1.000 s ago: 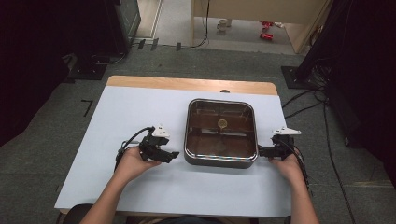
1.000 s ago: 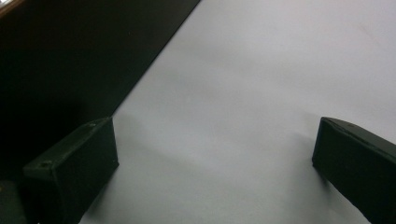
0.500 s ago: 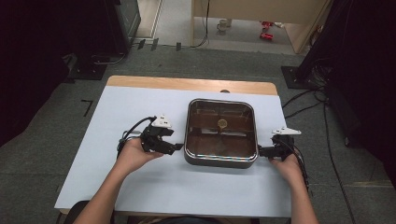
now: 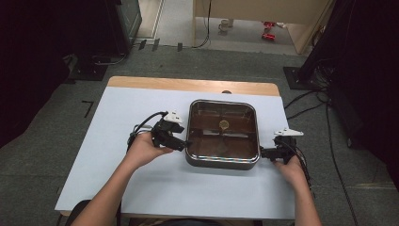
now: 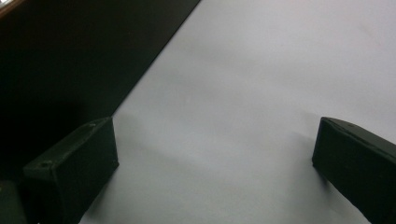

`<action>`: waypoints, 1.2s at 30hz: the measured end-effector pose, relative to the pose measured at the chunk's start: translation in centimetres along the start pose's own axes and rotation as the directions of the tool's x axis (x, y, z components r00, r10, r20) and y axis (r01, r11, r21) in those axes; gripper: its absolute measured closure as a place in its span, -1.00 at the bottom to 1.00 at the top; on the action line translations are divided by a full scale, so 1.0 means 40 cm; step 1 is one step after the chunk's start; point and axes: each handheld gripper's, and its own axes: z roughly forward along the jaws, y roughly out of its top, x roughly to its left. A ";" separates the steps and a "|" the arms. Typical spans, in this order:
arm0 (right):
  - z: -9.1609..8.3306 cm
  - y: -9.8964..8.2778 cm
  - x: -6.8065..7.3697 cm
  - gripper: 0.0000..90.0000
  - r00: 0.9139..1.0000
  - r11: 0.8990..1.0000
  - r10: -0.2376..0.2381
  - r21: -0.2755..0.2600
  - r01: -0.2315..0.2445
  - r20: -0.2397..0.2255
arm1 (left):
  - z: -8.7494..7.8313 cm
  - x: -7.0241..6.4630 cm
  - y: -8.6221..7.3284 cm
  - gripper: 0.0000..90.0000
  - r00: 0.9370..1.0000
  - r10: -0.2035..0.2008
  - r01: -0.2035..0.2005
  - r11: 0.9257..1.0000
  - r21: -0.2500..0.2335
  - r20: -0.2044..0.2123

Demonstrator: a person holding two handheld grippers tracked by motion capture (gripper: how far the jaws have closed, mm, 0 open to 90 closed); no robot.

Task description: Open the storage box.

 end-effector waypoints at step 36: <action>0.000 -0.001 0.000 -1.00 1.000 1.000 0.000 -0.002 0.000 0.000 | 0.170 -0.026 0.168 -0.06 0.997 0.076 -0.076 0.996 -0.043 0.016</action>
